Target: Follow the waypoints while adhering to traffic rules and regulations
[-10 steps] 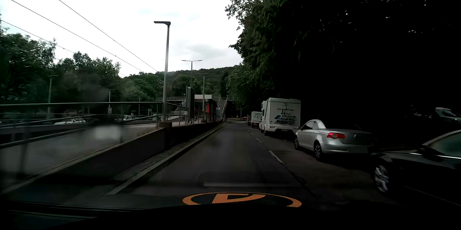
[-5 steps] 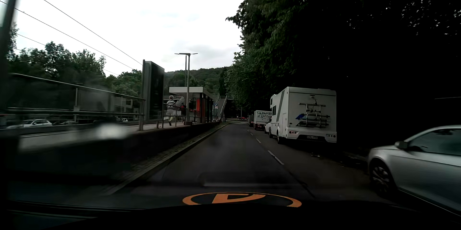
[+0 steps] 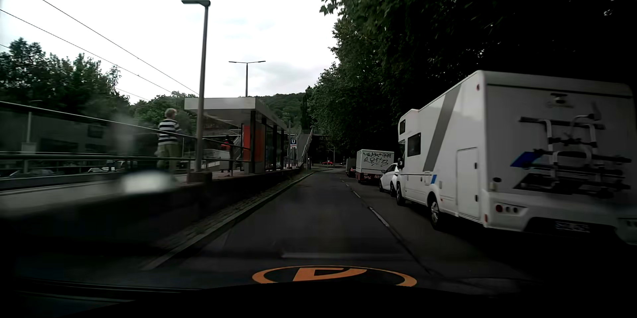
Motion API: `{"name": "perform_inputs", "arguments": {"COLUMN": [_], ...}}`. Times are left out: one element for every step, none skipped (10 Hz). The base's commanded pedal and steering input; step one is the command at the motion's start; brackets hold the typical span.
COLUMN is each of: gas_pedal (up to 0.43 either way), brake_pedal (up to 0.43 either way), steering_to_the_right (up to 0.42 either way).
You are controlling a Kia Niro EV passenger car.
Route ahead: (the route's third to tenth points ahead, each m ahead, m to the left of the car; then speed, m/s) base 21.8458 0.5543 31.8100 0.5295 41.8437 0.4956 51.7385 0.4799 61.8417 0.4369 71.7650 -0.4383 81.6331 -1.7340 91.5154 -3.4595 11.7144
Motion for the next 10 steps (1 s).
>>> {"name": "perform_inputs", "arguments": {"gas_pedal": [0.000, 0.000, 0.000, 0.000, 0.000, 0.000, 0.000, 0.000, 0.000, 0.000], "brake_pedal": [0.000, 0.000, 0.000, 0.000, 0.000, 0.000, 0.000, 0.000, 0.000, 0.000], "steering_to_the_right": [-0.004, -0.004, -0.004, -0.004, -0.004, -0.004, -0.004, -0.004, -0.004, -0.004]}}
